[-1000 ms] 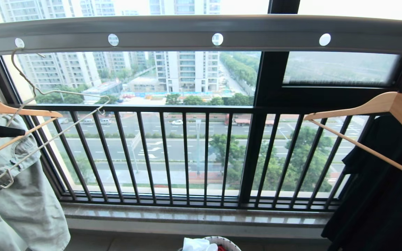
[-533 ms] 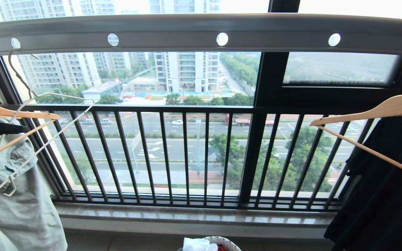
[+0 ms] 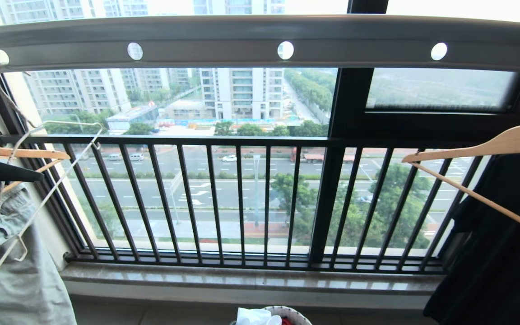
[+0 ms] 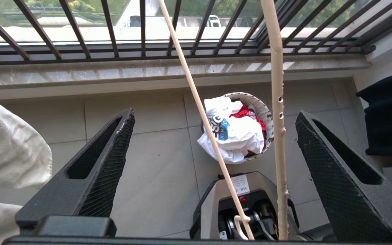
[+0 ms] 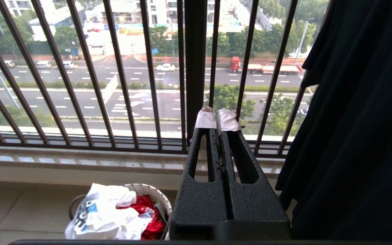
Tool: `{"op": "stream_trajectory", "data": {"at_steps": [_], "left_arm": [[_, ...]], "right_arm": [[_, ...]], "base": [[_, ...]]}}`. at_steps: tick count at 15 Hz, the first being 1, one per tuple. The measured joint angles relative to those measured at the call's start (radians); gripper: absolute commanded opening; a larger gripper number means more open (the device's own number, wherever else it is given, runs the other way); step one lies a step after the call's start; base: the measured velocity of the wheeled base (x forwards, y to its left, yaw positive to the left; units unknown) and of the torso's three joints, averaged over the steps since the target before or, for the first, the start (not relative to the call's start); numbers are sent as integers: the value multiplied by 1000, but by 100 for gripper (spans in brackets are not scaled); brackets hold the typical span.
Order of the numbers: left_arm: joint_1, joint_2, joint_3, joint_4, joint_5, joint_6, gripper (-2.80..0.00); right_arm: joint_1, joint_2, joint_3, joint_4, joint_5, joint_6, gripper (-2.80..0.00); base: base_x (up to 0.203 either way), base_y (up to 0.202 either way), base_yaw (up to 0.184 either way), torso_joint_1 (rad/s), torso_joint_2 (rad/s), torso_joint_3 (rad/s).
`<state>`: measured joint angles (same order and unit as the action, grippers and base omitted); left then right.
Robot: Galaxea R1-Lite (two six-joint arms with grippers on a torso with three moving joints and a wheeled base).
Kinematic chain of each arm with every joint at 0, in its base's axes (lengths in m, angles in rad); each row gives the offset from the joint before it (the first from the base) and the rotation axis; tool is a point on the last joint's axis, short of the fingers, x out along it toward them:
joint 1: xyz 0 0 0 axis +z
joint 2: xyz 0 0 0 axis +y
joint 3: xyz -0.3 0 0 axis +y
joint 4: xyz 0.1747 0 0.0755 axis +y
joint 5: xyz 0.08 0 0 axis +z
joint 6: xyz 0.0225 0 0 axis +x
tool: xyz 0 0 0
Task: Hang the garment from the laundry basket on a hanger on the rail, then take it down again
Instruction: Pick up the clothes rack on the clothesline
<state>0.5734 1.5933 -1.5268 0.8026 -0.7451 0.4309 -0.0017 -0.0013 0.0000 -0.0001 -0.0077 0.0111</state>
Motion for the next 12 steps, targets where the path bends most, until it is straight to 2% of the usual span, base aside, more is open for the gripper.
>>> {"op": "stream_trajectory", "data": {"at_steps": [7, 9, 12], "left_arm": [[-3, -11, 6, -28, 6, -16, 0], [-3, -18, 13, -35, 32, -42, 0], [-3, -22, 14, -35, 52, -47, 0]], "right_arm": [[0, 0, 0, 0, 0, 0, -280], [0, 0, 0, 0, 0, 0, -280], [0, 0, 0, 0, 0, 0, -280]], "base": [[0, 0, 0, 0, 0, 0], [0, 0, 0, 0, 0, 0], [0, 0, 0, 0, 0, 0]]}}
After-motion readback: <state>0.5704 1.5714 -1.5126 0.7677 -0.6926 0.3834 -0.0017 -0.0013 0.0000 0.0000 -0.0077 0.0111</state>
